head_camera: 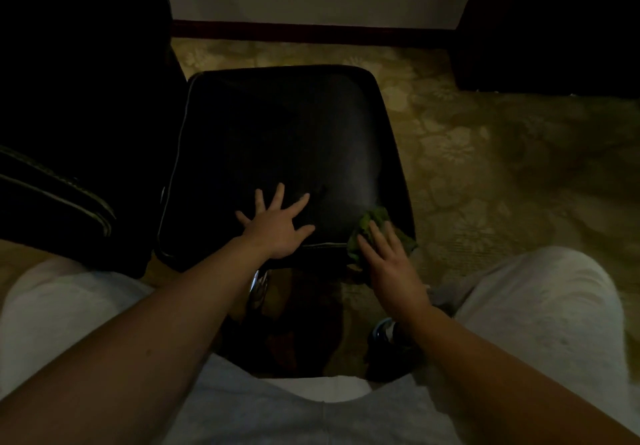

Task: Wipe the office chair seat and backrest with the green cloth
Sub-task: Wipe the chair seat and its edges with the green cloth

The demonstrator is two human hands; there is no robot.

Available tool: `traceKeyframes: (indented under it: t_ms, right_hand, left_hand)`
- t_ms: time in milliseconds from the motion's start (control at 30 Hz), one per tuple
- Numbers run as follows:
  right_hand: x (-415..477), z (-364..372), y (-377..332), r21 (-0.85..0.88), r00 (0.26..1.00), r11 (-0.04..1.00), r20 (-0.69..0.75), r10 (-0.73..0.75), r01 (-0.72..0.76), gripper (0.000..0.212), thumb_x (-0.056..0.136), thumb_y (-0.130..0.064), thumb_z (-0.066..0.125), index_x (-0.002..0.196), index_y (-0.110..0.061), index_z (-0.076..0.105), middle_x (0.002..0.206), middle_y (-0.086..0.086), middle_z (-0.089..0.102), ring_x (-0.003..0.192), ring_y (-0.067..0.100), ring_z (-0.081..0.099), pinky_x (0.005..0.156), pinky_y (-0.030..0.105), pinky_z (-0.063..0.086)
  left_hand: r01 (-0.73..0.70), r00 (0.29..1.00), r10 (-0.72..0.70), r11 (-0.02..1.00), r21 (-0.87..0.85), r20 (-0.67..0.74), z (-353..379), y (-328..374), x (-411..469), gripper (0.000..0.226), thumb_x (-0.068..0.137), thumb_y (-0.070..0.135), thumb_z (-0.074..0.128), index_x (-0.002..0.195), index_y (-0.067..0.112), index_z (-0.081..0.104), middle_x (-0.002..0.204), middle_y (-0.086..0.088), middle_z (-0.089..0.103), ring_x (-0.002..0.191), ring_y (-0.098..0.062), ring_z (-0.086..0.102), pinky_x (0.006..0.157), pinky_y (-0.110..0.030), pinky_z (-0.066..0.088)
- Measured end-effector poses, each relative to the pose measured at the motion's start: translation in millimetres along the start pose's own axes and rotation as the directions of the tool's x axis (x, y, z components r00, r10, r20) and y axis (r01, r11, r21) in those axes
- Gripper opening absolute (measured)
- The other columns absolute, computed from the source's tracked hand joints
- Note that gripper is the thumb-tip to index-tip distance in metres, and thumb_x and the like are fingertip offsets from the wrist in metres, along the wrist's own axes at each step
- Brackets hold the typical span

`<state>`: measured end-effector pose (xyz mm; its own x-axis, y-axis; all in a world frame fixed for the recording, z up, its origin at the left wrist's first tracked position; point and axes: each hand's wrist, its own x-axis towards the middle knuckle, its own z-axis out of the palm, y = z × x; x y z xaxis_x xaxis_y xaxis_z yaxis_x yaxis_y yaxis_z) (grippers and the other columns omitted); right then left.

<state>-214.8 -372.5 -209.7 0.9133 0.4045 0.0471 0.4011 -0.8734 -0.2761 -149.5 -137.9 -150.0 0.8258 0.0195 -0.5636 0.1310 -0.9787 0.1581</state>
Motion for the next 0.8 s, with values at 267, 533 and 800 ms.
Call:
traceKeyframes:
  t_ms: [267, 533, 800]
  right_hand:
    - [2, -8, 15, 0.086, 0.987, 0.984, -0.018, 0.16, -0.158, 0.072, 0.08, 0.004, 0.07, 0.146, -0.007, 0.043, 0.158, 0.02, 0.026, 0.146, 0.044, 0.019, 0.109, 0.057, 0.039]
    - [7, 3, -9, -0.07, 0.998, 0.996, 0.033, -0.044, 0.046, 0.073, 0.067, -0.002, 0.081, 0.135, -0.006, 0.056, 0.149, 0.023, 0.042, 0.139, 0.05, 0.031, 0.106, 0.057, 0.036]
    - [6, -8, 14, 0.168, 0.988, 0.975, -0.038, 0.151, -0.143, 0.065, 0.084, 0.007, 0.061, 0.145, -0.011, 0.046, 0.161, 0.012, 0.022, 0.15, 0.037, 0.011, 0.115, 0.048, 0.03]
  left_hand:
    - [-0.015, 1.0, 0.015, 1.0, 0.007, 0.025, -1, 2, 1, 0.068, 0.098, 0.066, 0.037, 0.153, 0.054, -0.002, 0.165, 0.002, -0.024, 0.149, -0.04, -0.025, 0.113, -0.073, -0.002]
    - [0.004, 0.995, -0.007, 0.999, 0.038, 0.096, -9, 6, 4, 0.07, 0.099, 0.063, 0.039, 0.153, 0.054, -0.005, 0.164, 0.002, -0.028, 0.149, -0.041, -0.025, 0.114, -0.074, 0.002]
    - [-0.007, 0.993, 0.002, 0.999, 0.042, 0.114, -11, 6, 1, 0.071, 0.099, 0.062, 0.04, 0.152, 0.055, -0.006, 0.164, 0.003, -0.027, 0.149, -0.041, -0.023, 0.114, -0.073, 0.004]
